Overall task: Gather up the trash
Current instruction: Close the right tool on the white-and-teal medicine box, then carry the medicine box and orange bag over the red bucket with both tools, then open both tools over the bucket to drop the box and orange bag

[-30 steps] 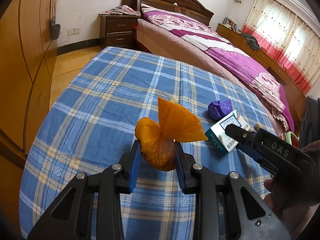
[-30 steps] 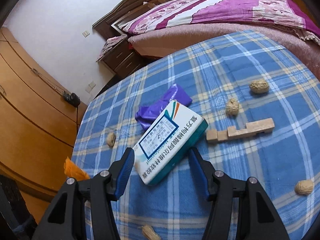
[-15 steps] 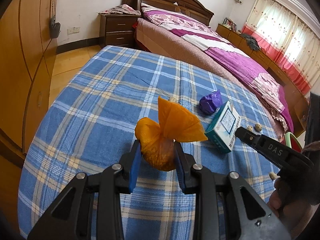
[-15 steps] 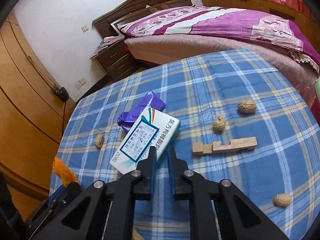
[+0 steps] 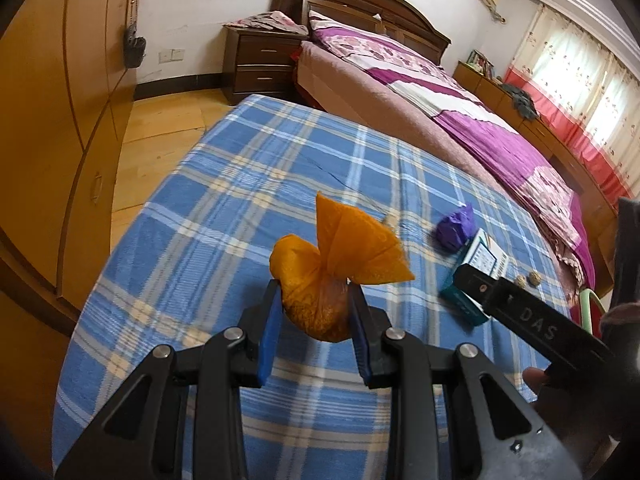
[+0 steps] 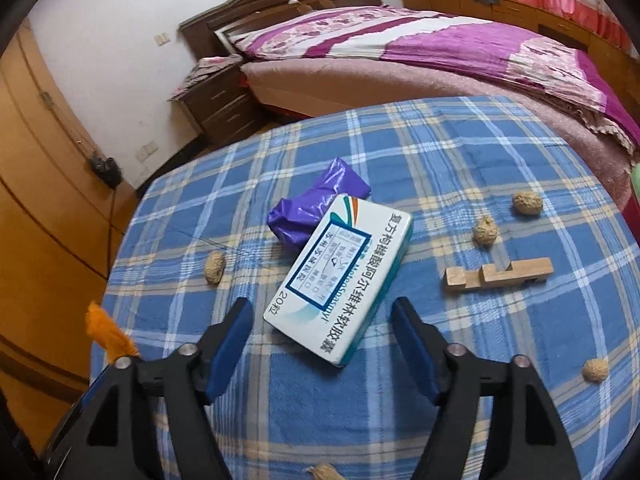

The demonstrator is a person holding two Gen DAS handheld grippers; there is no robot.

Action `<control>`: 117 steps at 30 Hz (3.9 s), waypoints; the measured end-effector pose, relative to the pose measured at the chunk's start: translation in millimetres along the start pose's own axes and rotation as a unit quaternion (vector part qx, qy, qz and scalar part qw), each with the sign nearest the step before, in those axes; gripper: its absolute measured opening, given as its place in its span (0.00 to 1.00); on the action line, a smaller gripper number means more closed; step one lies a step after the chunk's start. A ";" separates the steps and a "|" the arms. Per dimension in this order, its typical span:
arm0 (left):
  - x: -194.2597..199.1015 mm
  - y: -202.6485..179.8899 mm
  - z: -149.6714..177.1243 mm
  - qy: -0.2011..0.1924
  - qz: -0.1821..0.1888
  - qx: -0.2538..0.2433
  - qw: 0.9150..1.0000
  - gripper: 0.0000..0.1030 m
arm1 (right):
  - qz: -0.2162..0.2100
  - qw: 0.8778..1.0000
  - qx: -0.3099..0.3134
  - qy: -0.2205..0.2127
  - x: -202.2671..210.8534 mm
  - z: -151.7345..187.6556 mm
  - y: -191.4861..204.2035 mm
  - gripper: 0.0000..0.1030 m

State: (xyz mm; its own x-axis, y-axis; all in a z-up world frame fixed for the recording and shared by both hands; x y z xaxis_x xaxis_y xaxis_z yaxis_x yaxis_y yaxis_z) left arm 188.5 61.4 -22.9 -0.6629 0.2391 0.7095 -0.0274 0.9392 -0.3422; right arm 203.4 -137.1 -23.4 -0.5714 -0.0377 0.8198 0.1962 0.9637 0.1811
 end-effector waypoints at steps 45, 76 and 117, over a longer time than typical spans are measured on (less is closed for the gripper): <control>47.9 -96.6 36.2 0.015 0.085 -0.077 0.993 0.31 | -0.034 0.998 -0.003 -0.054 135.5 46.1 -108.5 0.63; 58.1 -262.0 84.8 0.065 0.172 -0.212 0.960 0.31 | 0.040 0.984 -0.124 -0.124 205.8 57.3 -282.3 0.64; -53.3 -440.2 136.2 0.136 0.211 -0.332 0.909 0.34 | 0.057 0.969 -0.208 -0.119 167.6 40.2 -421.3 0.65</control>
State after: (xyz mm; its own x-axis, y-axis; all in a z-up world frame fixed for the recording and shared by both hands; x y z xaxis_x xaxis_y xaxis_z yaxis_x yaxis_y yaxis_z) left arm 134.0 -398.4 6.0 -0.2970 0.5791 0.7593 0.7044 0.6697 -0.2353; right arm -7.0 -538.8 15.9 -0.6850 0.1719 0.7080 0.5445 0.7664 0.3408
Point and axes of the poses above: each gripper's, at about its wrist camera, not at the fingertips, and x roughly against the way its jaws point, y to its left, z to its underside, the point moved 3 cm from there along -x, roughly the way its jaws point, and after that the axes turned 6 degrees about z, right-handed, at the moved point
